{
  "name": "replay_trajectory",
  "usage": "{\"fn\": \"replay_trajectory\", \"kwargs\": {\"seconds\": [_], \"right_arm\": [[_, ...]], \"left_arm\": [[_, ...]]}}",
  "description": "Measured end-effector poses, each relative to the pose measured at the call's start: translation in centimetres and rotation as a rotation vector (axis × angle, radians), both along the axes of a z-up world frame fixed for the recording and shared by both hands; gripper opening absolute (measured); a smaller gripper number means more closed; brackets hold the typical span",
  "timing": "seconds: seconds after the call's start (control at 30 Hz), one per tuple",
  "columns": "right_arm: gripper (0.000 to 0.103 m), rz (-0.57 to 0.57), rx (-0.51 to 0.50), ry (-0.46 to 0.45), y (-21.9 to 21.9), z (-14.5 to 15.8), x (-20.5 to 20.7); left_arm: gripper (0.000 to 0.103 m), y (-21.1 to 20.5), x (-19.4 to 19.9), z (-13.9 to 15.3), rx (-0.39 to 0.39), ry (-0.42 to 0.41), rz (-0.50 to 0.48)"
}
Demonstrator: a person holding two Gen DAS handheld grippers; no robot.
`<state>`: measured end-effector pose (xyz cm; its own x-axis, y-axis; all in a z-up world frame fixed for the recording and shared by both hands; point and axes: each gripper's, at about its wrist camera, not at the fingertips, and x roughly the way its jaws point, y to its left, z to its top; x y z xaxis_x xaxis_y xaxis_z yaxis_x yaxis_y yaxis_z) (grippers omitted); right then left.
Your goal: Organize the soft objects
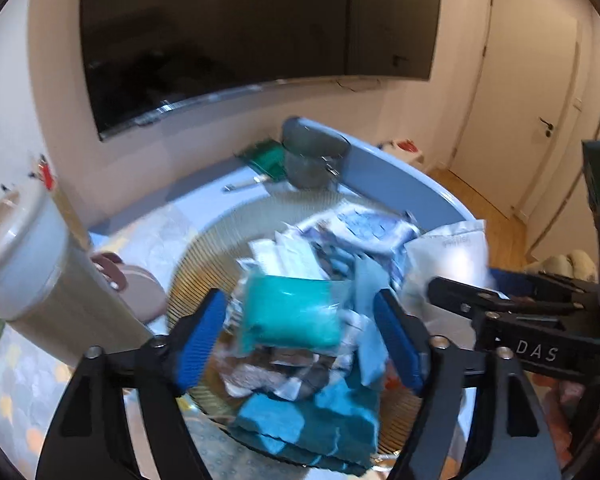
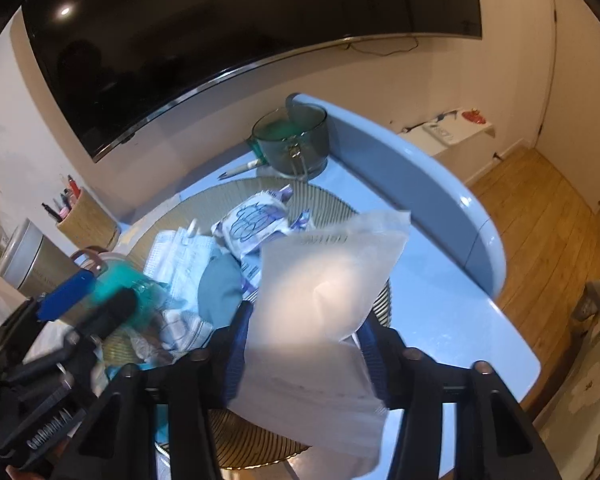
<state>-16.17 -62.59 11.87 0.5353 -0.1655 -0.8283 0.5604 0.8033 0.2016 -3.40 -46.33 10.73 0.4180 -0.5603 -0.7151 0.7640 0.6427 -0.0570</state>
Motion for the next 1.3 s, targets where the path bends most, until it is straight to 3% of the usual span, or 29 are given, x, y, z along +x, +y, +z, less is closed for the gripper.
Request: {"fn": "replay_trajectory", "kwargs": {"seconds": [0.07, 0.23, 0.37, 0.53, 0.7, 0.97, 1.07, 1.2, 1.3], "right_arm": [[0.071, 0.0, 0.01, -0.018, -0.2, -0.2, -0.1], [0.071, 0.001, 0.005, -0.037, 0.4, 0.6, -0.6], [0.071, 0.013, -0.011, -0.064, 2.0, 1.9, -1.5], [0.071, 0.086, -0.013, -0.105, 6.5, 3.8, -3.1], [0.071, 0.175, -0.06, -0.143, 12.9, 5.8, -4.0], [0.072, 0.37, -0.151, -0.162, 25.1, 7.6, -1.3], [0.076, 0.436, -0.136, -0.182, 28.9, 7.8, 0.0], [0.078, 0.485, -0.175, -0.214, 33.8, 7.6, 1.7], [0.078, 0.501, -0.199, -0.223, 36.8, 6.7, 2.9]], "left_arm": [[0.076, 0.0, -0.5, -0.1, 0.026, -0.007, -0.009], [0.076, 1.1, -2.5, 0.4, 0.071, -0.032, -0.057], [0.076, 4.2, -4.6, 2.0, 0.043, -0.077, -0.073], [0.076, 11.0, -5.9, 4.7, -0.044, -0.08, -0.033], [0.076, 19.7, -6.8, 6.8, -0.111, -0.137, 0.096], [0.077, 32.5, -7.5, 8.3, -0.123, -0.236, 0.364], [0.084, 37.1, -7.5, 8.5, -0.145, -0.239, 0.457], [0.085, 42.1, -7.1, 8.0, -0.187, -0.228, 0.555], [0.085, 44.5, -6.4, 6.5, -0.175, -0.221, 0.616]]}}
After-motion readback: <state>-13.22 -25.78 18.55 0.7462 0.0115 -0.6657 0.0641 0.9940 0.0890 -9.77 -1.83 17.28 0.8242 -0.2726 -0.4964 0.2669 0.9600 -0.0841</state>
